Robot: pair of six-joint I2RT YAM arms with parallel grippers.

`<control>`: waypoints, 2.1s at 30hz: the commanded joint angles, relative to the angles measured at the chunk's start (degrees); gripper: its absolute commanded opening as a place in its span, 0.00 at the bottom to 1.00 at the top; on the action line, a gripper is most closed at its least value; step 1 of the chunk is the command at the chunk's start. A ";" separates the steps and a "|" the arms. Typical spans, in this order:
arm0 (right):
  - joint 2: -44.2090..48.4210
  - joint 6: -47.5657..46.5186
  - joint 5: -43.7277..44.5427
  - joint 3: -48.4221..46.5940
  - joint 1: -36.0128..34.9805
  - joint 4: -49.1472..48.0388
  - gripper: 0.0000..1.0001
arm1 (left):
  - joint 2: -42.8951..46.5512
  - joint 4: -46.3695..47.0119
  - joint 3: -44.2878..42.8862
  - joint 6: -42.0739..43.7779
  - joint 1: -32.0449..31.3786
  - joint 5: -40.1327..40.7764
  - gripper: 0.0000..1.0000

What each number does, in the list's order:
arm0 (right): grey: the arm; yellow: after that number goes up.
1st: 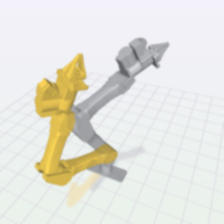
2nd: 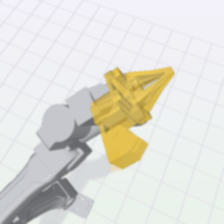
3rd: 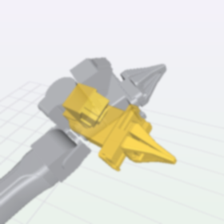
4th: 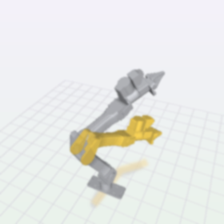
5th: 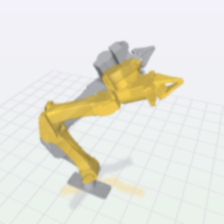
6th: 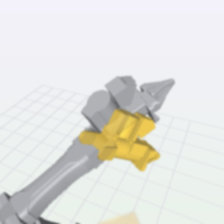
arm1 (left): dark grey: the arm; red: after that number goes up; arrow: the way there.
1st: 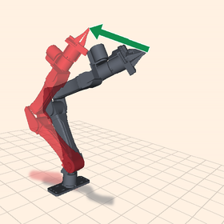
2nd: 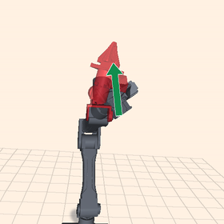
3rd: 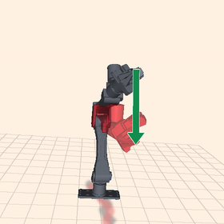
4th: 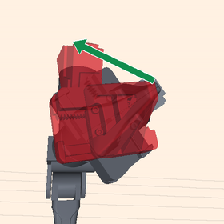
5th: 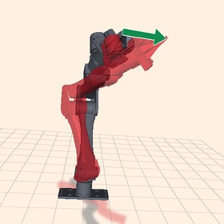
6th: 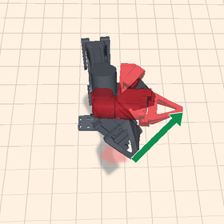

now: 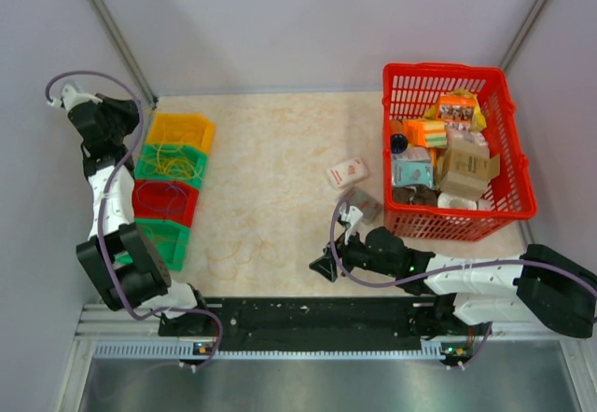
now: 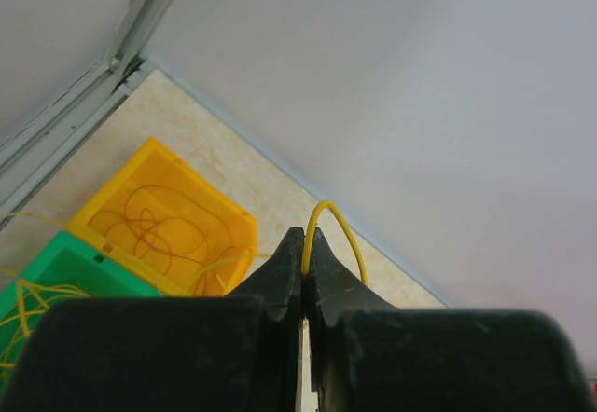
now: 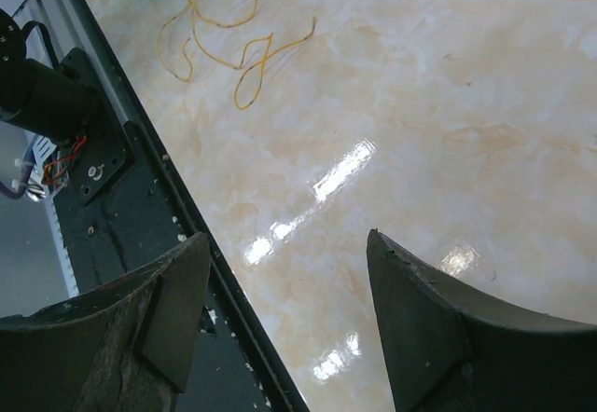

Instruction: Untangle the cables

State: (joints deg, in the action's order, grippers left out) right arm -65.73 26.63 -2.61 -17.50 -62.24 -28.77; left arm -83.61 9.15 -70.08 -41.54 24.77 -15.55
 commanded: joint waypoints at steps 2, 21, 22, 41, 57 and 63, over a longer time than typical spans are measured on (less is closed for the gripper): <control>0.43 -0.09 0.41 0.36 -0.51 -3.66 0.67 | -1.19 5.53 3.20 -0.91 2.91 -0.96 0.00; 0.17 -0.09 0.50 0.53 -0.43 -4.01 0.67 | -8.57 -2.27 10.78 -1.53 3.53 5.87 0.00; 0.17 0.00 0.59 0.53 -0.43 -4.10 0.67 | -9.80 -4.90 8.58 -0.92 3.53 5.62 0.00; -0.45 0.00 0.33 0.62 -0.34 -4.80 0.67 | -7.99 -29.81 -0.25 1.81 3.53 5.97 0.57; 0.17 -0.18 -0.02 1.76 -0.43 -6.73 0.67 | 1.62 -38.65 7.25 8.18 -6.58 21.44 0.56; 1.75 0.09 0.41 3.08 -0.43 -7.35 0.67 | 6.43 -37.38 12.33 -2.40 -6.32 20.73 0.70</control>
State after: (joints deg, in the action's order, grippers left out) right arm -65.95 26.65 -2.61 -15.31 -62.24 -32.36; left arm -82.08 -29.85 -61.32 -37.50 17.69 2.35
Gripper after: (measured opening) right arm 0.675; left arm 0.674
